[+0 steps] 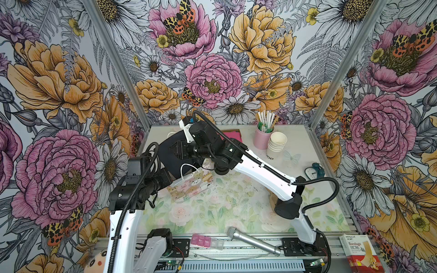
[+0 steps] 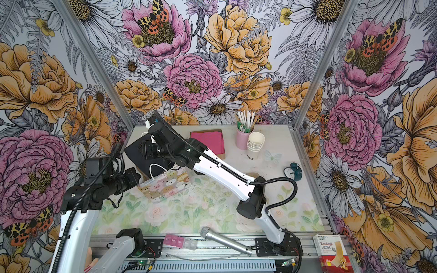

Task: Pack a coffee takeout order
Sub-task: Place the napkin in the takeout bag, then press the napkin into the takeout bag.

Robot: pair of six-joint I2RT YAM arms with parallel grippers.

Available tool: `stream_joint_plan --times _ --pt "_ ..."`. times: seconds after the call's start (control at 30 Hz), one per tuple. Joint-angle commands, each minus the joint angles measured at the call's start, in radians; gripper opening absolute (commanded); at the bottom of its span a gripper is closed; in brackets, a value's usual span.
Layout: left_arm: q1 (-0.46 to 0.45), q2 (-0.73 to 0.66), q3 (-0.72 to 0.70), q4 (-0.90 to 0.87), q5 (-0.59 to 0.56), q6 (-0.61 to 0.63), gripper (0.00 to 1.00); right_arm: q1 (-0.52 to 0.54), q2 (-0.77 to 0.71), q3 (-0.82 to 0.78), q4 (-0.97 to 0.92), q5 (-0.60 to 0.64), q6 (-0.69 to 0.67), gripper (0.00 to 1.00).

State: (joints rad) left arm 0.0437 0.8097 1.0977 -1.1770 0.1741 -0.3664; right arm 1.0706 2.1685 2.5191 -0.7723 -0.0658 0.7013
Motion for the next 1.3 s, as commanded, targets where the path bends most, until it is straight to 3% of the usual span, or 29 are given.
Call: stream_joint_plan --times 0.0,0.23,0.47,0.77,1.07,1.27 --pt "0.01 0.0 0.004 -0.007 0.026 0.013 0.0 0.006 -0.015 0.014 0.011 -0.014 -0.042 0.5" --pt "0.01 0.005 0.004 -0.007 0.027 0.013 0.0 -0.025 -0.06 0.026 0.011 0.044 -0.163 0.59" --pt "0.01 0.008 0.006 -0.007 0.028 0.016 0.0 -0.144 -0.099 -0.006 0.011 0.101 -0.178 0.68" --pt "0.011 0.011 0.005 -0.006 0.022 0.018 0.0 -0.25 0.001 0.096 0.01 -0.07 -0.183 0.71" --pt "0.013 0.011 0.002 -0.007 0.015 0.018 0.0 -0.265 0.09 0.151 0.011 -0.244 -0.254 0.7" --pt "0.015 0.003 -0.003 -0.007 0.013 0.017 0.0 -0.266 0.12 0.15 0.011 -0.278 -0.269 0.65"
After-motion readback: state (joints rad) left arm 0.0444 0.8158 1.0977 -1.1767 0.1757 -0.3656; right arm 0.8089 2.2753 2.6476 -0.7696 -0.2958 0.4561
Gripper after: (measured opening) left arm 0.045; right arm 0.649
